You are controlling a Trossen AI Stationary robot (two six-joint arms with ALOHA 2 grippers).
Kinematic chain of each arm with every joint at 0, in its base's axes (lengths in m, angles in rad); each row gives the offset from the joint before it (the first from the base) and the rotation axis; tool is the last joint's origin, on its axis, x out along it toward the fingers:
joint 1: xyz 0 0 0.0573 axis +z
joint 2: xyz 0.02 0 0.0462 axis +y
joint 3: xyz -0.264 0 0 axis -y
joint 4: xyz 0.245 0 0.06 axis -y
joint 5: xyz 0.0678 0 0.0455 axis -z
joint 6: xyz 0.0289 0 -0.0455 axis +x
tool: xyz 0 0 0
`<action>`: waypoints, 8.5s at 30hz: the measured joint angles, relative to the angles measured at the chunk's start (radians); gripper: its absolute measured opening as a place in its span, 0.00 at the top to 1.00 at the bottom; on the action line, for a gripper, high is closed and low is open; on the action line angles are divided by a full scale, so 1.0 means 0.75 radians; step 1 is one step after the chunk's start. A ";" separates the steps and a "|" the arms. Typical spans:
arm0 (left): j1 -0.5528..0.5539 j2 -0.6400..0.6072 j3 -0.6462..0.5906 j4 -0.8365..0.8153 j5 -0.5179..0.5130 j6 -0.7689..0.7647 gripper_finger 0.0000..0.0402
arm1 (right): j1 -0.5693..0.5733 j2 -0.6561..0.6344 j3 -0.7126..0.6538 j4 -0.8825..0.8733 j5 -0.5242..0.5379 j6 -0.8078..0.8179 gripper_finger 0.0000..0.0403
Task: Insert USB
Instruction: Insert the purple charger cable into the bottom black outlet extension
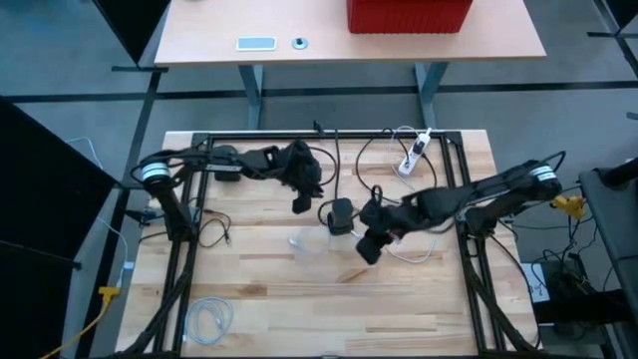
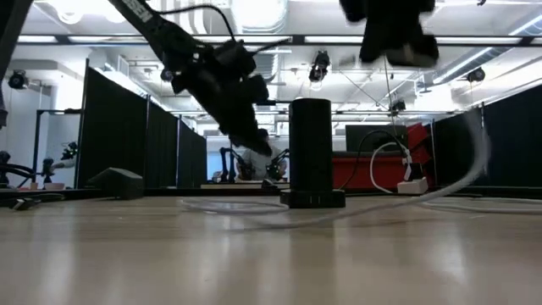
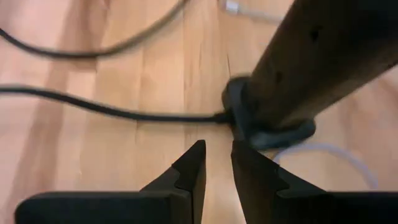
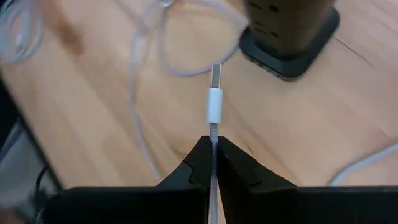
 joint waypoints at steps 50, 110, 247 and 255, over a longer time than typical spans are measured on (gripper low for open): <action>-0.111 0.321 0.002 0.322 0.053 0.087 0.84 | -0.024 0.494 -0.201 0.415 0.252 0.449 1.00; -0.109 0.320 0.001 0.268 0.028 -0.058 0.84 | -0.014 0.494 -0.131 0.279 0.231 0.574 1.00; -0.244 -0.424 -0.002 0.238 0.282 -0.398 0.98 | -0.070 0.062 0.297 0.192 0.253 -0.491 0.91; -0.244 -0.424 -0.002 0.240 0.282 -0.398 0.98 | -0.072 0.062 0.297 0.194 0.252 -0.474 0.91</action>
